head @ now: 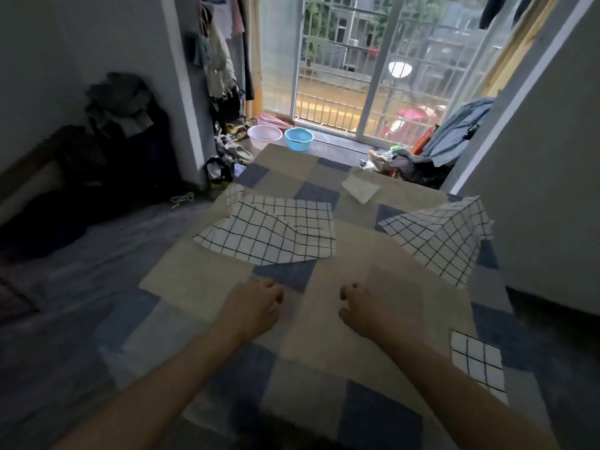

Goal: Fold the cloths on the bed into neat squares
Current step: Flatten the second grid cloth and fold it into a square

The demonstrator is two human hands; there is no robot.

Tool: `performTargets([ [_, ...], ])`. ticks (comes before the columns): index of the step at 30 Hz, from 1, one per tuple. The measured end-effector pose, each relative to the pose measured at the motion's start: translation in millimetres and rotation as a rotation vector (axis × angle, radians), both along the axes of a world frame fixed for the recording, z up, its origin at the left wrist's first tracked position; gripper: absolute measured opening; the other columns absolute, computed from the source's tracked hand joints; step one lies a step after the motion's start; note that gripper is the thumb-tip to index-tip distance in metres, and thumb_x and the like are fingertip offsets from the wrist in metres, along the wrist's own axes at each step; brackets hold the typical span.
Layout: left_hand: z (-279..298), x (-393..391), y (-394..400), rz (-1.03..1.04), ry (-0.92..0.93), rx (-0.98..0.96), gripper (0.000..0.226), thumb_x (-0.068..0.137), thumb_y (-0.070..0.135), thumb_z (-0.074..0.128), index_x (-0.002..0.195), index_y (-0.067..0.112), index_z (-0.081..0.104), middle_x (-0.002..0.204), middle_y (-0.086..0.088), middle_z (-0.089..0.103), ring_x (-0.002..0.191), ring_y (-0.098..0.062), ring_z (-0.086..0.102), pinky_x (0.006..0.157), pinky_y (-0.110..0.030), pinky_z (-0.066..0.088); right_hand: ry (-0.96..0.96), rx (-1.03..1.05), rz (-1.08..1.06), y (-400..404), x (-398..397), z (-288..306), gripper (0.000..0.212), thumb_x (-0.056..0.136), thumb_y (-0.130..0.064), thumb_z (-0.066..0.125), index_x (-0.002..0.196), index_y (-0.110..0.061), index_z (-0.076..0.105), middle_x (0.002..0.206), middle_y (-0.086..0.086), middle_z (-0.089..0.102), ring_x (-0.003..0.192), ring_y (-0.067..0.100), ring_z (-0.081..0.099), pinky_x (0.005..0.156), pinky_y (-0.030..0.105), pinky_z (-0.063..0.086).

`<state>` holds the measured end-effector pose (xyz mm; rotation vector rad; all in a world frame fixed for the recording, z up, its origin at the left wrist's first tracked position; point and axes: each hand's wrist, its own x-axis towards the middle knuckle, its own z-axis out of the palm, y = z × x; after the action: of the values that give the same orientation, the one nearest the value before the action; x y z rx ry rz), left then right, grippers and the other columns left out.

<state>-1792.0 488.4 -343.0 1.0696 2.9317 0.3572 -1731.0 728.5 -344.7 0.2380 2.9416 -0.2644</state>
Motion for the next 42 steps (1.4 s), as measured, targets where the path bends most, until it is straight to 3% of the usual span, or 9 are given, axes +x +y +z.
performTargets([
  [9, 52.2, 6.4, -190.2, 0.111, 0.074, -0.141, 0.023, 0.089, 0.039, 0.053, 0.107, 0.025, 0.058, 0.108, 0.003, 0.059, 0.098, -0.021, 0.056, 0.074, -0.032, 0.044, 0.060, -0.016, 0.224, -212.6, -51.2, 38.8, 0.030, 0.090, -0.038, 0.052, 0.114, -0.020, 0.055, 0.120, 0.003, 0.053, 0.104, 0.025, 0.056, 0.085, 0.041, 0.050],
  [14, 69.3, 8.4, -283.6, 0.252, 0.003, -0.139, 0.017, 0.085, 0.033, 0.053, 0.095, 0.023, 0.061, 0.104, 0.001, 0.063, 0.098, -0.023, 0.060, 0.067, -0.029, 0.044, 0.030, 0.015, 0.363, -307.8, -72.3, 50.3, 0.034, 0.089, -0.035, 0.053, 0.118, -0.017, 0.056, 0.120, 0.006, 0.054, 0.105, 0.024, 0.055, 0.075, 0.031, 0.039],
  [16, 75.0, 11.8, -314.5, 0.295, -0.010, -0.149, 0.016, 0.085, 0.031, 0.053, 0.096, 0.024, 0.062, 0.106, 0.002, 0.063, 0.099, -0.022, 0.060, 0.063, -0.027, 0.036, 0.017, 0.024, 0.407, -337.0, -82.9, 59.3, 0.033, 0.090, -0.033, 0.053, 0.117, -0.015, 0.057, 0.117, 0.006, 0.056, 0.106, 0.024, 0.055, 0.074, 0.029, 0.037],
  [19, 77.1, 2.1, -352.9, 0.348, -0.051, -0.168, 0.018, 0.088, 0.032, 0.051, 0.097, 0.022, 0.063, 0.106, 0.000, 0.064, 0.097, -0.021, 0.060, 0.063, -0.027, 0.034, 0.018, 0.034, 0.467, -370.4, -103.8, 69.4, 0.032, 0.089, -0.030, 0.054, 0.112, -0.009, 0.060, 0.113, 0.010, 0.061, 0.105, 0.027, 0.056, 0.079, 0.031, 0.041],
  [24, 69.3, -27.2, -399.6, 0.393, -0.075, -0.140, 0.022, 0.087, 0.041, 0.052, 0.100, 0.027, 0.063, 0.110, 0.003, 0.064, 0.100, -0.020, 0.060, 0.066, -0.029, 0.038, -0.028, 0.112, 0.524, -416.6, -148.2, 82.1, 0.029, 0.088, -0.033, 0.055, 0.108, -0.014, 0.063, 0.111, 0.007, 0.064, 0.102, 0.026, 0.059, 0.077, 0.030, 0.043],
  [28, 67.4, -62.7, -432.7, 0.375, -0.115, -0.188, 0.021, 0.089, 0.043, 0.050, 0.100, 0.028, 0.059, 0.110, 0.005, 0.063, 0.100, -0.018, 0.058, 0.067, -0.030, 0.034, -0.037, 0.042, 0.478, -448.0, -203.2, 86.4, 0.022, 0.086, -0.033, 0.055, 0.099, -0.018, 0.063, 0.107, 0.007, 0.064, 0.097, 0.025, 0.059, 0.083, 0.040, 0.052],
  [32, 75.1, -121.0, -475.0, 0.359, -0.093, -0.225, 0.022, 0.090, 0.042, 0.050, 0.104, 0.029, 0.059, 0.113, 0.007, 0.061, 0.102, -0.016, 0.057, 0.068, -0.030, 0.037, -0.040, -0.007, 0.450, -478.4, -268.5, 75.3, 0.023, 0.088, -0.034, 0.055, 0.102, -0.018, 0.063, 0.105, 0.004, 0.062, 0.096, 0.023, 0.057, 0.077, 0.035, 0.048],
  [36, 82.8, -188.4, -514.9, 0.343, -0.082, -0.288, 0.023, 0.091, 0.043, 0.050, 0.107, 0.029, 0.058, 0.121, 0.008, 0.059, 0.108, -0.014, 0.056, 0.072, -0.032, 0.044, -0.084, -0.087, 0.410, -507.1, -328.9, 57.1, 0.023, 0.090, -0.031, 0.056, 0.103, -0.013, 0.064, 0.107, 0.005, 0.063, 0.098, 0.024, 0.057, 0.081, 0.035, 0.047],
  [42, 84.2, -274.7, -535.9, 0.279, -0.087, -0.306, 0.028, 0.092, 0.045, 0.051, 0.114, 0.029, 0.057, 0.119, 0.008, 0.054, 0.110, -0.014, 0.053, 0.082, -0.033, 0.048, -0.126, -0.104, 0.348, -523.5, -385.4, 46.9, 0.017, 0.087, -0.039, 0.057, 0.095, -0.024, 0.062, 0.101, 0.001, 0.063, 0.091, 0.021, 0.058, 0.084, 0.041, 0.053],
])
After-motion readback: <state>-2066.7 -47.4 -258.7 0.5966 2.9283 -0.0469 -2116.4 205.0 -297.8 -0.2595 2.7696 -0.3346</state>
